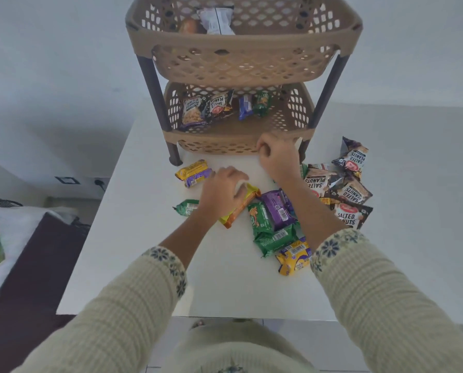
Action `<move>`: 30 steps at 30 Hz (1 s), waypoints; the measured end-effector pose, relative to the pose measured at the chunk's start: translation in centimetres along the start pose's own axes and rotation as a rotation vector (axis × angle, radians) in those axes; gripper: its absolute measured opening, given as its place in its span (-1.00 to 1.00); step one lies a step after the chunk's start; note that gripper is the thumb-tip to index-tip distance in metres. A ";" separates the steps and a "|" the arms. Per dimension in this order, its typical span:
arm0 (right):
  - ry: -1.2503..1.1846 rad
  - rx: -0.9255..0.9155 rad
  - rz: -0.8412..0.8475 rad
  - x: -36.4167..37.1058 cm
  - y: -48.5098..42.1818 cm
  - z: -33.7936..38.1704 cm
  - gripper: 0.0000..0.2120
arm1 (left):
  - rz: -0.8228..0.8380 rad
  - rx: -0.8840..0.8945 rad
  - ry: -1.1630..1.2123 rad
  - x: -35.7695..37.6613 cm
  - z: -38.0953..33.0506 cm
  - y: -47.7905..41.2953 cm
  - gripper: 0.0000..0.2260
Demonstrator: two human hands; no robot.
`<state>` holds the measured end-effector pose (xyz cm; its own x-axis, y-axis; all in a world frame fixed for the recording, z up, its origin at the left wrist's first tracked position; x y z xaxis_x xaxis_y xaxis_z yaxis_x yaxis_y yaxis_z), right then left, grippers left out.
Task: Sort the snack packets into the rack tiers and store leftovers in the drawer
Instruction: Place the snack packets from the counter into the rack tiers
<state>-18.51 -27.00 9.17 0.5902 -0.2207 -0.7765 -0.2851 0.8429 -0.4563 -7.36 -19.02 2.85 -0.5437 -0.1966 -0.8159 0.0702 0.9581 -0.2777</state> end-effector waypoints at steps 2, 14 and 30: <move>0.056 0.134 0.220 2.5 1.5 -0.7 -0.85 | 0.208 -0.129 -0.080 2.5 1.7 1.3 -0.57; 0.486 0.349 0.991 6.1 9.8 -0.6 -0.44 | 0.410 -0.280 -0.140 3.9 3.1 2.2 -0.52; 0.470 0.413 0.779 6.4 9.7 1.5 -0.51 | 0.085 -0.397 0.170 -1.5 5.0 1.5 -0.54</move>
<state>-16.37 -19.54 0.46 -0.0344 0.3699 -0.9284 -0.1278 0.9197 0.3712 -2.28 -18.29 1.10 -0.6818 -0.1087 -0.7234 -0.1885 0.9816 0.0303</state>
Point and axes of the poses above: each hand's wrist, its own y-axis away from the middle knuckle, its own x-axis out of the palm, z = x × y, the point moved 10 cm from there along -y, towards the middle knuckle, and after that the axes turned 7 degrees about y, right-handed, at the moved point
